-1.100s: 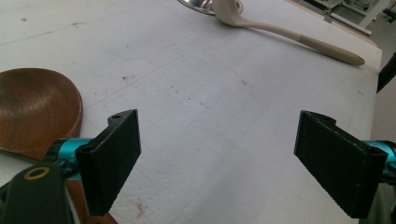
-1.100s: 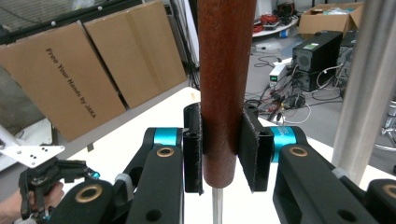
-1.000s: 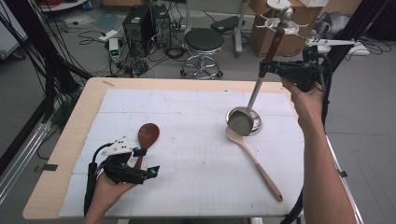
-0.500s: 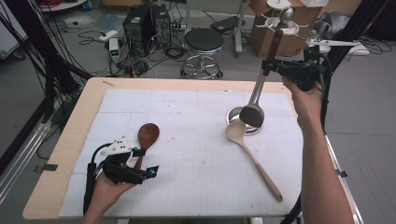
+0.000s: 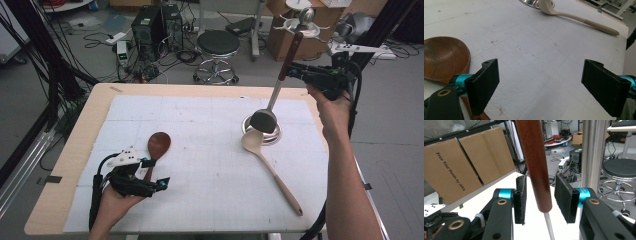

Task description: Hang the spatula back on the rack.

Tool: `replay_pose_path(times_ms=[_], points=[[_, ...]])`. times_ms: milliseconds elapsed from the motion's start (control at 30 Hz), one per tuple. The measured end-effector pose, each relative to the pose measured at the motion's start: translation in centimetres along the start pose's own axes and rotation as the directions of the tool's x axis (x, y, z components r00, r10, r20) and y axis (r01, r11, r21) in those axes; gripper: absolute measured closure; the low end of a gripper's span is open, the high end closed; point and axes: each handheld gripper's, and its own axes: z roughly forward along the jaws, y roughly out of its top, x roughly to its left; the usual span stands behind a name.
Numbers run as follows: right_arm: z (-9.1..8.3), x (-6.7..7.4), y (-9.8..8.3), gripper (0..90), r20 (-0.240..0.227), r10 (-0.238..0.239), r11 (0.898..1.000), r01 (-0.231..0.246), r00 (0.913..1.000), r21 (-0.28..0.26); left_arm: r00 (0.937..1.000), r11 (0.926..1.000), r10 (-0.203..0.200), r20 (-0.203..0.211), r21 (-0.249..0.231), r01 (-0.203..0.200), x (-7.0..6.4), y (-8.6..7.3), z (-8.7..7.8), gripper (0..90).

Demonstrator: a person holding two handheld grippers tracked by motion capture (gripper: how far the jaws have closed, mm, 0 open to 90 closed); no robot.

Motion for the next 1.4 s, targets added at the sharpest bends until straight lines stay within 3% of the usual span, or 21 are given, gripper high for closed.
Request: replay_pose_path(times_ms=[433, 767, 967, 1167, 1400], points=[[-1.2, 0.5, 0.0, 61.8, -0.017, -0.018, 1.0, 0.018, 0.9997, -0.007, 1.0, 1.0, -0.002, -0.004, -0.002, 0.002, -0.1, 0.0, 0.0, 15.3], [-2.0, 0.8, 0.3, 82.5, -0.049, -0.036, 0.999, 0.035, 0.9982, -0.007, 1.0, 0.9999, 0.0, -0.009, -0.011, 0.0, 0.1, 0.1, 0.0, 14.6], [-2.5, 1.2, 0.8, 89.1, -0.061, -0.049, 0.999, 0.049, 0.9969, -0.003, 0.9999, 1.0, 0.002, -0.012, -0.001, -0.002, 0.0, 0.0, 0.2, 13.2], [-3.1, 1.5, 1.6, 89.8, -0.052, -0.068, 0.998, 0.069, 0.9963, 0.015, 0.9998, 1.0, 0.002, -0.019, -0.002, -0.002, -0.1, 0.1, 0.3, 9.0], [-4.2, 1.7, 2.6, 89.8, -0.043, -0.076, 0.997, 0.075, 0.9962, -0.008, 0.9996, 0.9999, 0.005, -0.028, 0.012, -0.005, -0.1, 0.0, 0.5, 6.2]])
